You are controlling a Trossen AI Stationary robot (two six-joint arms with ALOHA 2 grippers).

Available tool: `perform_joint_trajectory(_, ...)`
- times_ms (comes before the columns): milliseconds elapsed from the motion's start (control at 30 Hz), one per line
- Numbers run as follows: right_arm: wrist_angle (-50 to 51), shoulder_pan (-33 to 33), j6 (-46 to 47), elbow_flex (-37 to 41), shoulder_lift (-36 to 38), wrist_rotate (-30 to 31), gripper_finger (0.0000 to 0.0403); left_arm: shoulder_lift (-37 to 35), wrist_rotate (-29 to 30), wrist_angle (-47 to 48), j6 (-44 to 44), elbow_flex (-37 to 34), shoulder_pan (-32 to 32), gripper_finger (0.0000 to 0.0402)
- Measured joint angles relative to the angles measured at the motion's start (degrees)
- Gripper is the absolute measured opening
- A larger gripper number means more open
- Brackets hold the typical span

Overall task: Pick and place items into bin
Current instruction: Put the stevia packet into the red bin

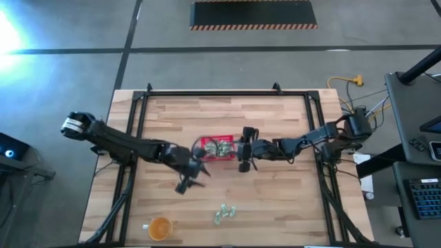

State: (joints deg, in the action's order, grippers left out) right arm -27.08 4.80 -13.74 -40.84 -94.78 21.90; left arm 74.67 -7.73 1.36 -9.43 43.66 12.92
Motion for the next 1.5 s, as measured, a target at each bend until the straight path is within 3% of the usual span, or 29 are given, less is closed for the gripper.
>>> perform_joint_trajectory(67, 1.1, 0.69, -1.24, 0.0, 0.91, -0.04, 0.0169, 3.34, -4.12, -6.6, 0.08, -0.98, 1.23, 0.0194)
perform_joint_trajectory(200, 7.84, 1.83, -0.65, 0.0, 4.05, 0.06, 0.017, 10.53, -6.96, -16.33, 0.09, -1.68, 3.77, 0.0194)
perform_joint_trajectory(333, 18.13, 3.04, 3.99, 0.04, 7.88, 0.02, 0.0165, 16.97, -7.7, -22.19, -0.08, -0.95, 5.57, 0.0193)
perform_joint_trajectory(467, 27.16, 4.33, 9.62, 0.26, 11.3, 0.05, 0.0158, 22.54, -13.52, -30.94, -0.08, -0.36, 6.24, 0.0193)
perform_joint_trajectory(700, 32.66, 6.18, 15.15, 0.83, 14.59, 0.05, 0.0148, 30.78, -19.96, -43.65, 0.04, 0.1, 6.61, 0.0193)
perform_joint_trajectory(1000, 33.16, 7.45, 17.87, 0.98, 13.63, -0.08, 0.014, 39.44, -22.7, -44.24, -0.04, 4.82, 7.07, 0.0193)
perform_joint_trajectory(1500, 33.48, 8.7, 19.83, 0.98, 13.42, -1.4, 0.013, 43.82, -23.47, -44.36, -1.46, 7.01, 7.07, 0.0193)
